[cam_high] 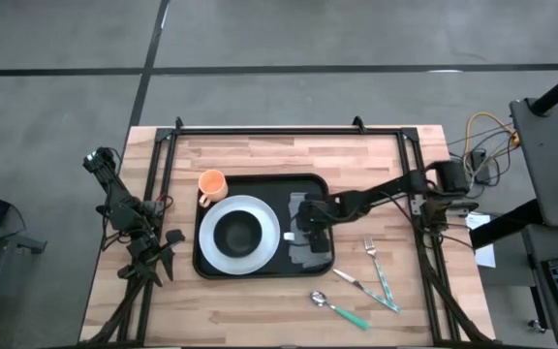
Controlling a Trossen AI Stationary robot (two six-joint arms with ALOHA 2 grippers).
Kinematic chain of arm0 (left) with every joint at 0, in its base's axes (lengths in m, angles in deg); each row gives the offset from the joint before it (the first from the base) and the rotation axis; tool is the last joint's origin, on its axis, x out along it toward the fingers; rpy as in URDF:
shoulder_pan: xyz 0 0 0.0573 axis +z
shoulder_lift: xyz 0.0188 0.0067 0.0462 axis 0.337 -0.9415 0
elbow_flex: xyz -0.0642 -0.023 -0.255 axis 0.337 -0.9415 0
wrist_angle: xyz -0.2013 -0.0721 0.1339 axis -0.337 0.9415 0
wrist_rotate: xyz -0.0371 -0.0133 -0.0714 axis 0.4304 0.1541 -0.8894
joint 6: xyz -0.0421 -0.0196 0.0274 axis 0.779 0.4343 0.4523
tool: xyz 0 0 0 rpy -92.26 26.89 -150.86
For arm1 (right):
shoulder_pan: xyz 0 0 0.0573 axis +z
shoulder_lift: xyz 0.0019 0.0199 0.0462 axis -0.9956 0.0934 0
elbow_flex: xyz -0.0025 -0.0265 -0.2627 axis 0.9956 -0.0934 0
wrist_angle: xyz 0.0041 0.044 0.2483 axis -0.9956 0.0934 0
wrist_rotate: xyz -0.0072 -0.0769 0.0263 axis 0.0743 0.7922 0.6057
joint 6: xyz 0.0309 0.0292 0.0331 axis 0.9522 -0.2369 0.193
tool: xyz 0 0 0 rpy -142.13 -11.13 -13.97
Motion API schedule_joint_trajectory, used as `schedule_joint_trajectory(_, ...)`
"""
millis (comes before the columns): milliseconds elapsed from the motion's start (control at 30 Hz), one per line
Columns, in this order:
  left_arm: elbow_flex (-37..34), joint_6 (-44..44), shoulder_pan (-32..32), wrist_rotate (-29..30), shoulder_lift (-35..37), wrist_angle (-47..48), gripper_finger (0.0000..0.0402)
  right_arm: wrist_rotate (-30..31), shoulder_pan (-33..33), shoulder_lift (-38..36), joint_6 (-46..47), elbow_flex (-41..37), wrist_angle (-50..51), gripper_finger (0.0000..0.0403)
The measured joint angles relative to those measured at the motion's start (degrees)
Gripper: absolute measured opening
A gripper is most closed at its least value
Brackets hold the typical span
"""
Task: Set up tray
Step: Put the gray napkin on the black tray
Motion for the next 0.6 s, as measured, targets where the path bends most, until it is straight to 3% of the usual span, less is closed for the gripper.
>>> schedule_joint_trajectory(267, 0.00, 0.00, 0.00, 0.02, 0.00, 0.00, 0.0121, 0.06, -0.92, 1.88, 7.18, 3.34, 2.15, 0.0223)
schedule_joint_trajectory(600, 0.00, 0.01, 0.01, 0.01, 0.00, 0.01, 0.0121, -0.40, -0.93, 0.13, 6.99, 3.05, 3.40, 0.0221)
